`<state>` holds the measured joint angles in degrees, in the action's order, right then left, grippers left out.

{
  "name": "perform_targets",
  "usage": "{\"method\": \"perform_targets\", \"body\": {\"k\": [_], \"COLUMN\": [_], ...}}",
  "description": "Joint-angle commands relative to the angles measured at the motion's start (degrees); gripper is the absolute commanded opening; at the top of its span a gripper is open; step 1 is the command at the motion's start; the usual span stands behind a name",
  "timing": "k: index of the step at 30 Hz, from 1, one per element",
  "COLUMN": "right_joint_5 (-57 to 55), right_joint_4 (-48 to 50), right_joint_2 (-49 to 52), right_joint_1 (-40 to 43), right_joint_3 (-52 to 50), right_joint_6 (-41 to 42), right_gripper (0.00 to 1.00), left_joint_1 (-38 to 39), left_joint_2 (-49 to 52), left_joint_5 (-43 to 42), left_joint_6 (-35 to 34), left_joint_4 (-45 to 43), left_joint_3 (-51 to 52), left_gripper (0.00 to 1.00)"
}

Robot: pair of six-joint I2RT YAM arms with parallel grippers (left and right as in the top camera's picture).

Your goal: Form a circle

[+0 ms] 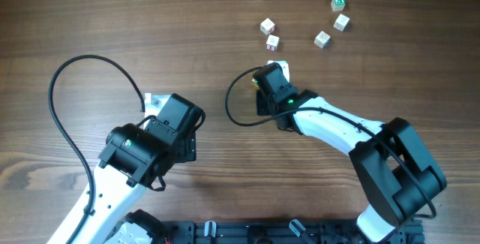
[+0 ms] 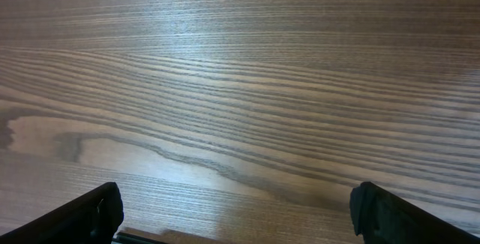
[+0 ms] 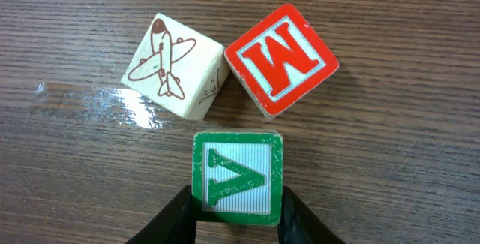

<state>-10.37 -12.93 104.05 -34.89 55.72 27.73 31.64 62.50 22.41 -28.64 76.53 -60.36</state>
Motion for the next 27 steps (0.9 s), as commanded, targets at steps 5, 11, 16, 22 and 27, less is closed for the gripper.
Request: {"method": "perform_targets", "body": {"k": [5, 11, 16, 22, 27], "right_joint_5": [-0.74, -0.74, -0.79, -0.11, 0.87], "right_joint_4": [1.53, 1.97, -3.69, -6.25, -7.74], "right_joint_2": [1.62, 1.66, -4.13, -7.96, -8.07], "right_joint_1": [0.04, 0.04, 0.04, 0.04, 0.04], "right_joint_3": [-0.26, -0.15, 1.60, 1.60, 1.60], "right_joint_6": [-0.72, -0.48, 1.57, 5.46, 8.48], "right_gripper": [0.40, 0.74, 1.00, 1.00, 0.94], "left_joint_1": [-0.31, -0.31, -0.31, -0.31, -0.31], "left_joint_2": [-0.35, -0.35, -0.35, -0.35, -0.35], "left_joint_5": [-0.50, -0.50, -0.50, -0.50, -0.52], "left_joint_6": [-0.79, -0.79, -0.79, -0.79, -0.79], "left_joint_4": [-0.02, 0.00, 0.00, -0.02, -0.02], "left_joint_3": [0.09, 0.09, 0.09, 0.09, 0.09], "left_gripper": [1.00, 1.00, 1.00, 1.00, 1.00]}}
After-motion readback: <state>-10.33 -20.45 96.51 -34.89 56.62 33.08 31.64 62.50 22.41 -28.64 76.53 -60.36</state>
